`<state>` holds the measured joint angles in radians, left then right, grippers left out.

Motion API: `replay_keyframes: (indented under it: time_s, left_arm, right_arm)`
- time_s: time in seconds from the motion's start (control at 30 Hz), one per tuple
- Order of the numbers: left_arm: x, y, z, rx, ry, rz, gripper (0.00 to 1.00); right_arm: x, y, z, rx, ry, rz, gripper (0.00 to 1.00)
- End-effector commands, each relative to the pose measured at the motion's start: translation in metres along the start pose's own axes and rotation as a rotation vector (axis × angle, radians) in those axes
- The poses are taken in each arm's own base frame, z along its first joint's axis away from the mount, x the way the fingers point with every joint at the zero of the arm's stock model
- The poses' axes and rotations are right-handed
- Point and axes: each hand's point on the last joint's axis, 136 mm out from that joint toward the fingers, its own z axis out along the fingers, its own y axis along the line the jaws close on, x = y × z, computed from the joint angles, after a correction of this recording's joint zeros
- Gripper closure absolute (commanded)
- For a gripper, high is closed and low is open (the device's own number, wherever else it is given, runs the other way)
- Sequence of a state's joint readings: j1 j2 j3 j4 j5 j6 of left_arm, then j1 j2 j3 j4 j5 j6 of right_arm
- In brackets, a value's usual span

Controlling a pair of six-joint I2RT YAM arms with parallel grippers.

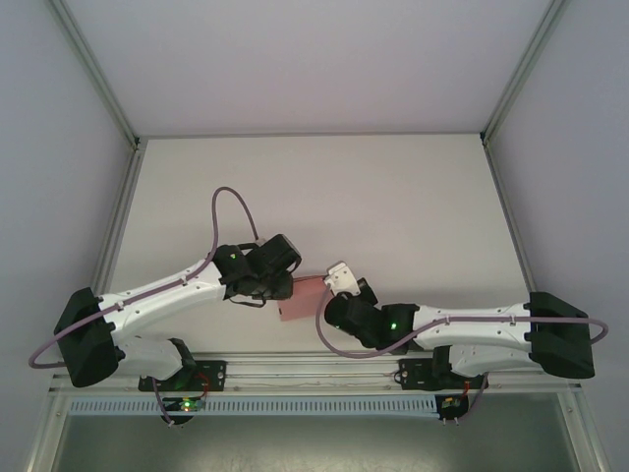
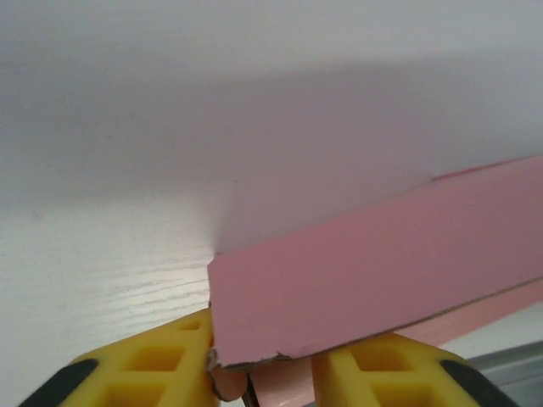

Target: Assemble paper box

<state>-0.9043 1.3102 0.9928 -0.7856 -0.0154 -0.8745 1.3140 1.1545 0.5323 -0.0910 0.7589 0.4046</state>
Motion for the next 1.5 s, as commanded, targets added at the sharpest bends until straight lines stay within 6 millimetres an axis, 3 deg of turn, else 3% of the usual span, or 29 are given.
replay_keyframes:
  time_s: [0.0, 0.13, 0.2, 0.33, 0.7, 0.87, 1.2, 1.27, 1.37, 1.47]
  left_arm:
    - [-0.007, -0.024, -0.013, 0.075, -0.025, 0.035, 0.6]
    - [-0.013, -0.024, -0.017, 0.063, -0.046, 0.047, 0.55]
    - [-0.017, -0.023, -0.019, 0.05, -0.063, 0.056, 0.48]
    - [-0.024, -0.018, -0.016, 0.008, -0.089, 0.07, 0.48]
    - [-0.032, 0.017, 0.016, -0.19, -0.125, 0.085, 0.72]
    - [-0.032, 0.025, 0.026, -0.235, -0.129, 0.094, 0.99]
    - [-0.024, 0.044, 0.041, -0.258, -0.159, 0.068, 1.0]
    - [-0.023, 0.046, 0.043, -0.255, -0.165, 0.069, 1.0]
    - [-0.025, 0.045, 0.043, -0.249, -0.176, 0.079, 1.0]
    - [-0.025, 0.044, 0.043, -0.243, -0.178, 0.102, 1.0]
  right_arm:
    - [-0.005, 0.01, -0.005, -0.059, -0.048, 0.062, 1.0]
    - [-0.006, 0.01, -0.004, -0.067, -0.084, 0.108, 1.0]
    - [-0.008, 0.005, -0.003, -0.039, -0.107, 0.114, 1.0]
    - [-0.011, 0.0, 0.004, -0.027, -0.096, 0.118, 1.0]
    - [0.018, 0.021, 0.036, -0.147, 0.108, 0.155, 1.0]
    - [0.034, 0.024, 0.038, -0.155, 0.219, 0.149, 1.0]
    - [0.084, 0.038, 0.027, -0.265, 0.442, 0.188, 1.0]
    - [0.074, 0.037, 0.027, -0.275, 0.416, 0.195, 1.0]
    - [0.037, 0.035, 0.023, -0.314, 0.33, 0.206, 0.95]
    - [-0.001, 0.028, 0.016, -0.36, 0.244, 0.245, 0.8]
